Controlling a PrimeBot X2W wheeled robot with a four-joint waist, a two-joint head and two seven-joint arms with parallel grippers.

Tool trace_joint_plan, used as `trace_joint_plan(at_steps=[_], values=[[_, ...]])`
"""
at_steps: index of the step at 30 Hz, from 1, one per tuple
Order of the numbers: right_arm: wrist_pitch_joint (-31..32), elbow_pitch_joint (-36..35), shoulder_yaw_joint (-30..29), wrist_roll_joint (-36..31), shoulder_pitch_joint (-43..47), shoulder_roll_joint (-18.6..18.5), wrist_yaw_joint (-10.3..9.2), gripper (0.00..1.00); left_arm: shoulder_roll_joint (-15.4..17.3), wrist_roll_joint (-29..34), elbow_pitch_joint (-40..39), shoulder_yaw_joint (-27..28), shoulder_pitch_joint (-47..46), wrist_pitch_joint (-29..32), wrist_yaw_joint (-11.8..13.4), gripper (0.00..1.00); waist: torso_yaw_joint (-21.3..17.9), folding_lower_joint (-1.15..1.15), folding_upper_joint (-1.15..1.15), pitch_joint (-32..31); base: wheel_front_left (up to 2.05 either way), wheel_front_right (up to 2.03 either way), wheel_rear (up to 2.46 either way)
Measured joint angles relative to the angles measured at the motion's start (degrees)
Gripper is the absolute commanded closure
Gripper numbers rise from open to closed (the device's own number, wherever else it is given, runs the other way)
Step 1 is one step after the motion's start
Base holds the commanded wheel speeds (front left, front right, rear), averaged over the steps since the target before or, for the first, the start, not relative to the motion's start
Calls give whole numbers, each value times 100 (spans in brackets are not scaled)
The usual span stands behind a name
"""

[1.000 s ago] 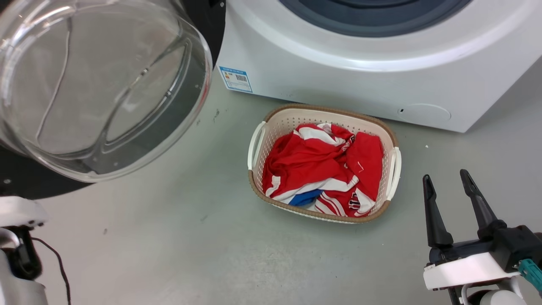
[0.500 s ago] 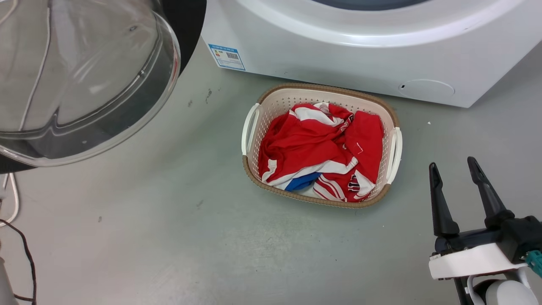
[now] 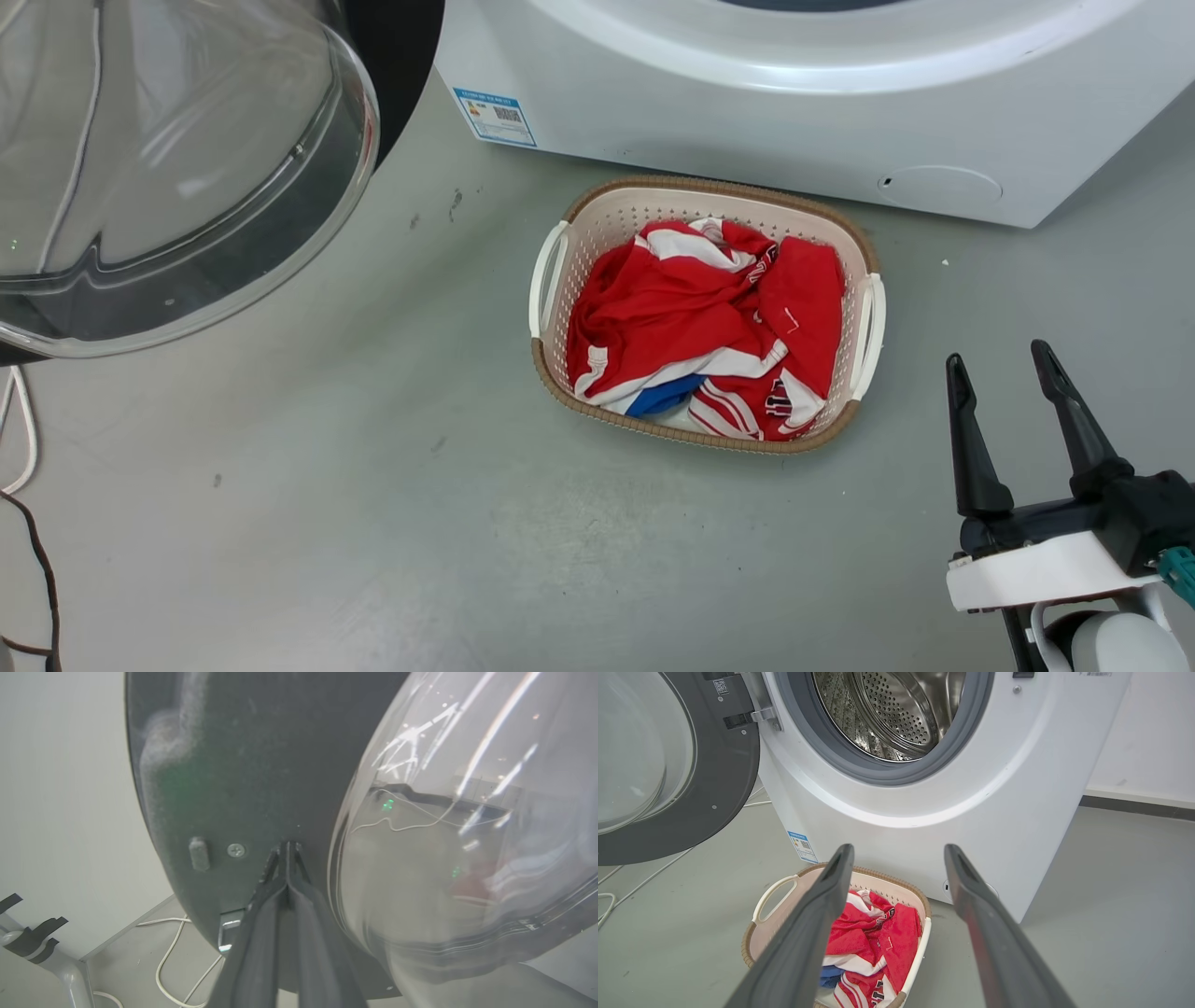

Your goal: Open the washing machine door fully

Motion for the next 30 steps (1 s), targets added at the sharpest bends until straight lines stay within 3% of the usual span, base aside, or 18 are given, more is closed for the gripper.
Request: trace_joint_plan(at_steps=[13, 23, 30], values=[[0, 160, 27, 55, 132, 96, 0, 0, -149, 189, -461, -36, 607, 0, -74, 100, -44, 0, 0, -625, 0, 0, 0], [0, 221, 25, 267, 417, 126, 0, 0, -427, 264, -1495, -205, 1420, 0, -110, 100, -45, -1, 0, -1323, 0, 0, 0], [0, 220, 24, 457, 622, 130, 0, 0, -820, 370, -2432, -534, 2132, 0, -115, 100, -65, -1, 0, -1774, 0, 0, 0]])
